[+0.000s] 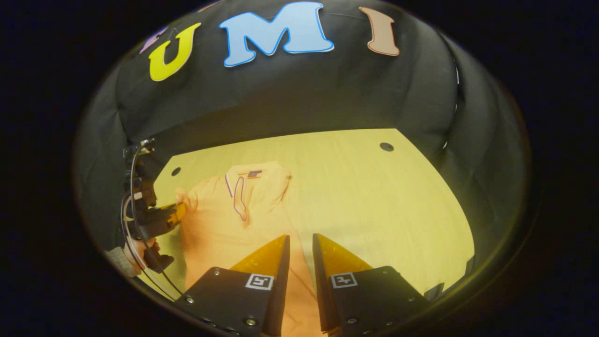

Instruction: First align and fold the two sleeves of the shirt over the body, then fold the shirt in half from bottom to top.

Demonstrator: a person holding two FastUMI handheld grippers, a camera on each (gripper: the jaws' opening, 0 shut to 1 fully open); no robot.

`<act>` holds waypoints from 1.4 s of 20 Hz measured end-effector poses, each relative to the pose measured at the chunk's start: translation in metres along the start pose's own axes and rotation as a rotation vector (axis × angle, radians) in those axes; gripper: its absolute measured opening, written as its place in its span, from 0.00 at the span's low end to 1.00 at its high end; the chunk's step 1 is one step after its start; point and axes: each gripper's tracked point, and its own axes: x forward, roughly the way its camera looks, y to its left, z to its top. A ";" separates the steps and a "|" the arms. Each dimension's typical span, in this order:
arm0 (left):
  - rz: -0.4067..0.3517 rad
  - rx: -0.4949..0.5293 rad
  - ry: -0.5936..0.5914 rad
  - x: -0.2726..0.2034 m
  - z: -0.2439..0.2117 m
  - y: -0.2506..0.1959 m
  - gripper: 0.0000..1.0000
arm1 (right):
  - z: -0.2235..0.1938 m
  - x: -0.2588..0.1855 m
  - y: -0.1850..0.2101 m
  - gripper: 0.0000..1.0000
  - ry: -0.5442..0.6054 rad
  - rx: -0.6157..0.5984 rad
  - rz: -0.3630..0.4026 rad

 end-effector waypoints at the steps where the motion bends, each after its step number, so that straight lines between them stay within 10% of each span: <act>1: -0.033 0.015 -0.015 -0.003 0.009 -0.018 0.16 | -0.001 -0.001 -0.002 0.30 0.000 0.006 -0.004; 13: -0.198 0.163 0.034 0.003 -0.005 -0.149 0.16 | -0.024 -0.031 -0.053 0.30 -0.010 0.108 -0.089; 20: -0.198 0.120 0.081 -0.011 -0.018 -0.144 0.90 | -0.036 -0.032 -0.067 0.30 0.000 0.135 -0.092; 28: -0.225 0.092 0.115 -0.089 -0.042 -0.113 0.96 | -0.059 -0.028 -0.036 0.35 0.077 0.057 0.020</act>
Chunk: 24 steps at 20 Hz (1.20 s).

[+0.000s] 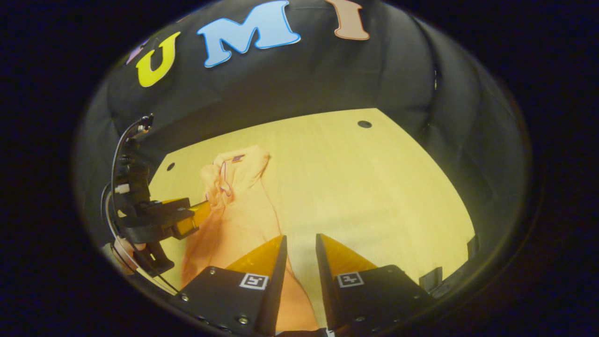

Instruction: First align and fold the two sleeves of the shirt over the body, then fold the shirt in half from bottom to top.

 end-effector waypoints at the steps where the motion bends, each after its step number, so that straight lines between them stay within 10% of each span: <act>1: 0.004 -0.002 0.009 -0.011 -0.009 0.002 0.96 | -0.006 0.001 0.004 0.42 0.018 -0.013 0.013; 17: 0.044 -0.096 0.441 -0.141 -0.214 0.001 0.95 | -0.146 0.007 0.041 0.43 0.428 -0.163 0.074; 18: 0.050 -0.103 0.460 -0.145 -0.223 0.002 0.95 | -0.156 0.005 0.043 0.51 0.456 -0.166 0.077; 19: 0.055 -0.110 0.480 -0.149 -0.229 0.003 0.95 | -0.160 0.004 0.045 0.81 0.472 -0.171 0.078; 24: 0.082 -0.105 0.552 -0.161 -0.252 0.007 0.91 | -0.186 0.001 0.036 0.82 0.571 -0.216 0.021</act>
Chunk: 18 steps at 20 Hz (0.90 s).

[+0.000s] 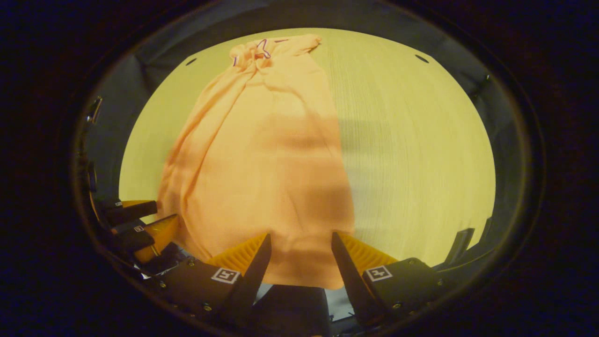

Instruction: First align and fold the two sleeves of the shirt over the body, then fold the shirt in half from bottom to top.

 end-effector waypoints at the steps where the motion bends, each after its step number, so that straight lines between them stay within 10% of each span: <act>1: 0.003 0.002 0.010 0.001 -0.002 0.000 0.95 | -0.004 0.002 -0.001 0.82 0.016 -0.004 -0.011; 18: -0.032 -0.088 0.181 0.006 0.003 -0.001 0.90 | -0.016 0.016 0.003 0.88 0.173 -0.040 -0.107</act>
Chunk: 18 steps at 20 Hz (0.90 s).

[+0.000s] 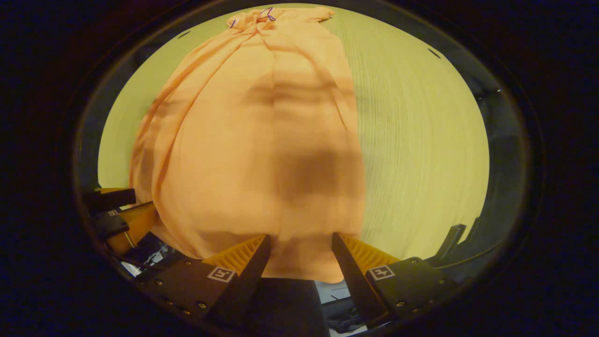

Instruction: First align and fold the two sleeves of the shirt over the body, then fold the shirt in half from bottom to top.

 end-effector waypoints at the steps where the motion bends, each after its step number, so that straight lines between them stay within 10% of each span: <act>1: -0.002 0.005 0.002 -0.003 0.002 0.000 0.89 | 0.002 0.000 0.001 0.82 -0.002 0.004 0.004; 3: -0.007 0.018 -0.006 -0.012 0.010 -0.001 0.82 | 0.004 0.000 0.003 0.62 -0.019 0.019 -0.004; 5: -0.009 0.016 -0.026 -0.024 0.023 -0.003 0.47 | 0.008 0.000 -0.001 0.27 -0.034 0.040 -0.029; 7: -0.001 0.017 -0.033 -0.037 0.031 -0.001 0.16 | 0.006 -0.001 0.000 0.16 -0.027 0.015 -0.023; 9: -0.002 0.014 -0.058 -0.055 0.038 0.003 0.07 | 0.007 0.008 0.000 0.00 -0.030 0.051 -0.020; 18: -0.031 -0.030 -0.121 -0.117 0.097 0.036 0.06 | 0.025 -0.023 -0.005 0.01 -0.063 0.107 0.047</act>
